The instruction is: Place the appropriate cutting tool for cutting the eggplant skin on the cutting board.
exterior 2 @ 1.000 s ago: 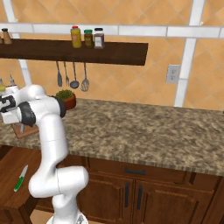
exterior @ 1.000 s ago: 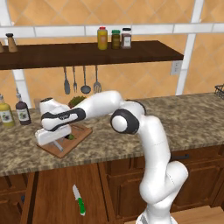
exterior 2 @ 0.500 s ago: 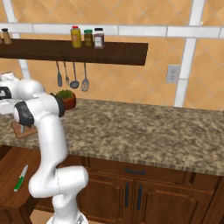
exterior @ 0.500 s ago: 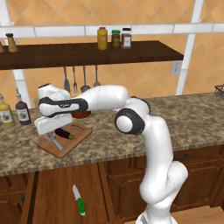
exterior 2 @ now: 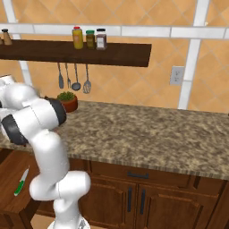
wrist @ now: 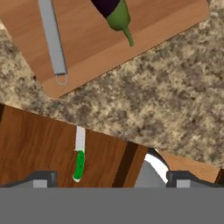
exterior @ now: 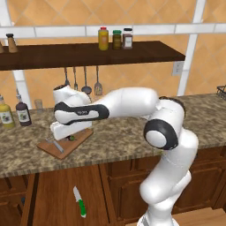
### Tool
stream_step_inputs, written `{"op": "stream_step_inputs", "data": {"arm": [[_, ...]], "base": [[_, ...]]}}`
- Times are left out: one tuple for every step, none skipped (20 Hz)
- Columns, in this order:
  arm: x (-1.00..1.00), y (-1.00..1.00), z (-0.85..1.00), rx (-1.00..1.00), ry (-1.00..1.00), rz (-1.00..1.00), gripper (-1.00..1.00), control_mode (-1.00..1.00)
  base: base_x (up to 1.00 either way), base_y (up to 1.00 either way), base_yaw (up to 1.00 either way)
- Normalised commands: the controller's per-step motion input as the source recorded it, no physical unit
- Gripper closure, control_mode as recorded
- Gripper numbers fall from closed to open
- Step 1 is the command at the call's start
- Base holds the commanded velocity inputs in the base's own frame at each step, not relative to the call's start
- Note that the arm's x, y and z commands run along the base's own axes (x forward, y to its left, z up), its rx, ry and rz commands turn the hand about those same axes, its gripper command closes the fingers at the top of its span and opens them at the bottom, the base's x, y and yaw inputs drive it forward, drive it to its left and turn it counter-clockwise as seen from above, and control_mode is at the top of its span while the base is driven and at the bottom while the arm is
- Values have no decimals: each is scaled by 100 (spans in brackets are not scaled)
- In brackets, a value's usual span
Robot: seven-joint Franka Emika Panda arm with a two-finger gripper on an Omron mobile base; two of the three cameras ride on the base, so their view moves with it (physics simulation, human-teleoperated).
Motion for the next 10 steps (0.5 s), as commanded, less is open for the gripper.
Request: {"op": "stream_step_inputs", "data": {"arm": [[-100,-100,25,18,-16,-7,-100,-100],[-100,-100,37,21,-15,-5,-100,-100],[-100,-100,44,23,-14,-1,-100,-100],[-100,-100,49,24,-14,-2,-100,-100],[-98,-100,71,24,-7,-8,-100,-100],[-85,-100,82,19,-1,-9,-100,-100],[-97,-100,89,14,-1,-10,-100,-100],[-95,-100,84,13,0,-11,-100,-100],[-100,-100,79,9,0,-11,-100,-100],[-100,-97,69,4,-1,-12,-100,-100]], "base": [[0,0,0],[0,0,0],[0,0,0],[0,0,0],[0,0,0],[0,0,0],[0,0,0],[0,0,0],[0,0,0],[0,0,0]]}}
